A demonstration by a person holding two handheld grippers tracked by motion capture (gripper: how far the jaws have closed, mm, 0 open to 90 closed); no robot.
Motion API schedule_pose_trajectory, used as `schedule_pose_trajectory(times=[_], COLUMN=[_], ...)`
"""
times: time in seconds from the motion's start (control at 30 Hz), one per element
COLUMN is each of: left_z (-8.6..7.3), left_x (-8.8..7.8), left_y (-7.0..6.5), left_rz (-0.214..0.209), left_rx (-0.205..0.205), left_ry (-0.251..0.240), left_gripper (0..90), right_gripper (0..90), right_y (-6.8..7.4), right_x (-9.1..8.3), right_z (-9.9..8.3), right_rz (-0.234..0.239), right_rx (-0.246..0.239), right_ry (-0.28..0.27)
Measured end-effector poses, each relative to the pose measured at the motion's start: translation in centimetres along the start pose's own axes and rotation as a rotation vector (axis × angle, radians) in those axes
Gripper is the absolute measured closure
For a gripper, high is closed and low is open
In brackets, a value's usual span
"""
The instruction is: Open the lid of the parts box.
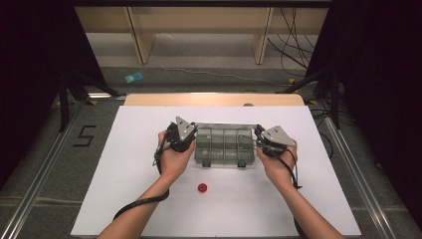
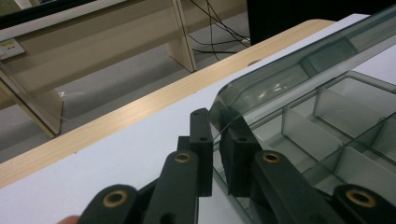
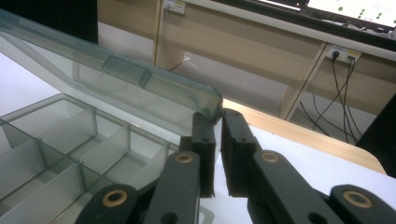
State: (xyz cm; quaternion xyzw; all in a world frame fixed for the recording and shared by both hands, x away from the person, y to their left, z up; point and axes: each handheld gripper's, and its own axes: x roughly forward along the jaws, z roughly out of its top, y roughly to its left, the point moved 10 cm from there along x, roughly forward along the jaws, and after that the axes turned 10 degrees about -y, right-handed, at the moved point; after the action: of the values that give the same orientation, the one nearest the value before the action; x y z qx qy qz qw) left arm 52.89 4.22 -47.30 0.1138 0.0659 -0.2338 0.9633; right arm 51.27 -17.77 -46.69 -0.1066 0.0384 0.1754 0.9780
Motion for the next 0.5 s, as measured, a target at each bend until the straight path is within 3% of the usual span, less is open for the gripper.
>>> schedule_pose_trajectory(times=[0.5], left_z=[0.43], left_x=[0.59], left_y=[0.47], left_rz=[0.013], left_rx=[-0.004], left_ry=[0.002], left_gripper=[85.4], right_gripper=[84.9], right_y=[-0.19], right_x=[0.41], right_z=[0.3], right_rz=[-0.006], right_rx=[0.009], right_ry=[-0.005])
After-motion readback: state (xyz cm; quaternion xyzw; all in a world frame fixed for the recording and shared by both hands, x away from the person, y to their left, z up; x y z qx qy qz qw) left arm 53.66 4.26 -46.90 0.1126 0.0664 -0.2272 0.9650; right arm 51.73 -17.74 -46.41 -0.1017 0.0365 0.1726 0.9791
